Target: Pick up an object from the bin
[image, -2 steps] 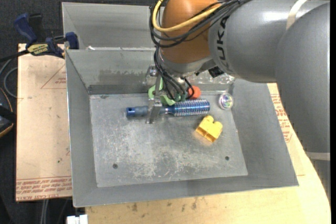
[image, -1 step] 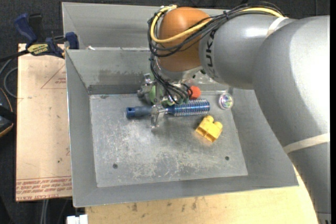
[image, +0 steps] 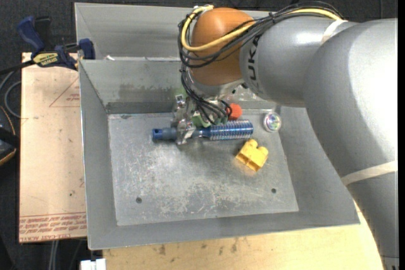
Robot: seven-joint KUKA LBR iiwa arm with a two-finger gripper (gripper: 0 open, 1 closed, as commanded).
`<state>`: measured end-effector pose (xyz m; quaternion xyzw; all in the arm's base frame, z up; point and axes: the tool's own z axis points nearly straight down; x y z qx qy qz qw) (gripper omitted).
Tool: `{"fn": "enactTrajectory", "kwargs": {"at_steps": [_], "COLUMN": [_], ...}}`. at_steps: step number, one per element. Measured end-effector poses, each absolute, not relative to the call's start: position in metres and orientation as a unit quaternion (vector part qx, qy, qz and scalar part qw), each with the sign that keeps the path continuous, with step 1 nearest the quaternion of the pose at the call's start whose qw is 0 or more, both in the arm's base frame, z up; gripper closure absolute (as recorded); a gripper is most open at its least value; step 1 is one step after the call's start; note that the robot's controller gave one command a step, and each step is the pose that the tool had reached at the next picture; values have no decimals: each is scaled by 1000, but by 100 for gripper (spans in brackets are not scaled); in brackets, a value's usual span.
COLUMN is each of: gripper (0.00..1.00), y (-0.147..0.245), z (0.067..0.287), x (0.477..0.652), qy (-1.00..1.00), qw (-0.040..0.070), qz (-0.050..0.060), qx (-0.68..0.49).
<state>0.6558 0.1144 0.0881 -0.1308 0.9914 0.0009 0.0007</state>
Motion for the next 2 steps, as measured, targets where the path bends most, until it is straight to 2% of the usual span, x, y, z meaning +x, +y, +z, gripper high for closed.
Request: {"fn": "enactTrajectory", "kwargs": {"at_steps": [1,2], "gripper": [100,100], "y": [119,102], "z": [198,257], "x": [649,652], "qy": [990,990], "qw": [5,5], "qz": [1,0], "qx": [-140,-140]}}
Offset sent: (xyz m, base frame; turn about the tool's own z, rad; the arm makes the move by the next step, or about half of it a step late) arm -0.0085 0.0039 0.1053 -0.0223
